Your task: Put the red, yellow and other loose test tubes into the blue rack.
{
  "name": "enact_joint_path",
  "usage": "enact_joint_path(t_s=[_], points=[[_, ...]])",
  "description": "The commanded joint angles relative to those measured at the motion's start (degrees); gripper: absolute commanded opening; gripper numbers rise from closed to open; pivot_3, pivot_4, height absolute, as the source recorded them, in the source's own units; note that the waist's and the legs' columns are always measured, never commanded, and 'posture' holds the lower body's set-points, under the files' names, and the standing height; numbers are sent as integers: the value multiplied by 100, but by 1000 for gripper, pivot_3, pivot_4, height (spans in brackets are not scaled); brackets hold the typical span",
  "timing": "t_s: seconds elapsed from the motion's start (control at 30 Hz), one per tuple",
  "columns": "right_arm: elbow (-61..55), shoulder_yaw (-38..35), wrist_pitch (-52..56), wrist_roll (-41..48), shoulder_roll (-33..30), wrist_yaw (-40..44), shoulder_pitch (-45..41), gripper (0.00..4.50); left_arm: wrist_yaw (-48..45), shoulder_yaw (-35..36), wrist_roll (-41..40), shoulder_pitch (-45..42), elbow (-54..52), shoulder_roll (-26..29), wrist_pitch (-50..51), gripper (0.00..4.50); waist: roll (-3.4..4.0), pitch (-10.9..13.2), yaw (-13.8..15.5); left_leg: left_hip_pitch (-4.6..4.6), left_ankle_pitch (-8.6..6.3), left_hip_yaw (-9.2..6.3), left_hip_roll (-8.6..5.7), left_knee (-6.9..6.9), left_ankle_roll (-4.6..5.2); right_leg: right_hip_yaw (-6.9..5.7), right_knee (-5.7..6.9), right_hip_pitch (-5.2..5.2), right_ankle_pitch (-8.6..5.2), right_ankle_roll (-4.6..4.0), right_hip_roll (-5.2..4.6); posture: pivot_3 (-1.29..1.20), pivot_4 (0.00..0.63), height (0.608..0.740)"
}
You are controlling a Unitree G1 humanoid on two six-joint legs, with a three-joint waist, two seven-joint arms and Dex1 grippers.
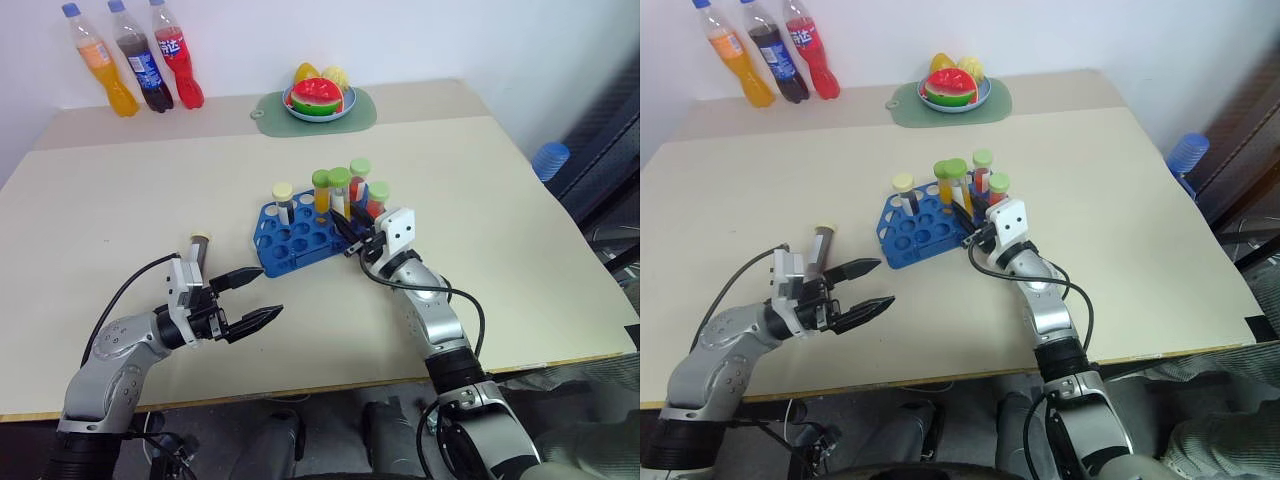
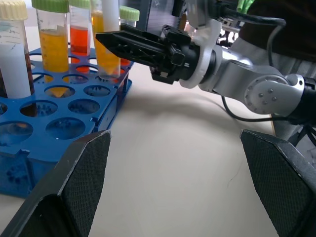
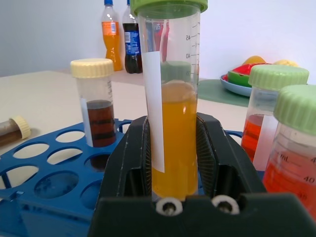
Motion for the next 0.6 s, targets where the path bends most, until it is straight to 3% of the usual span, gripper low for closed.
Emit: enact_joint_path(t_s=[0.03,0.6], points=[[23,82,71,-87,34,7,58,770,26,136,-76,30,-225,42,-56,4332,0,0,-1,0,0,0,0,0,0,0,0,0,0,0,0,0,150,740],[687,43,-169,-58,131,158,-288,770,102,148,-94,94,-319,46,-44,4332,0,0,-16,2,0,-1,1,-1,0,0,3,0,0,0,2,0,150,740]])
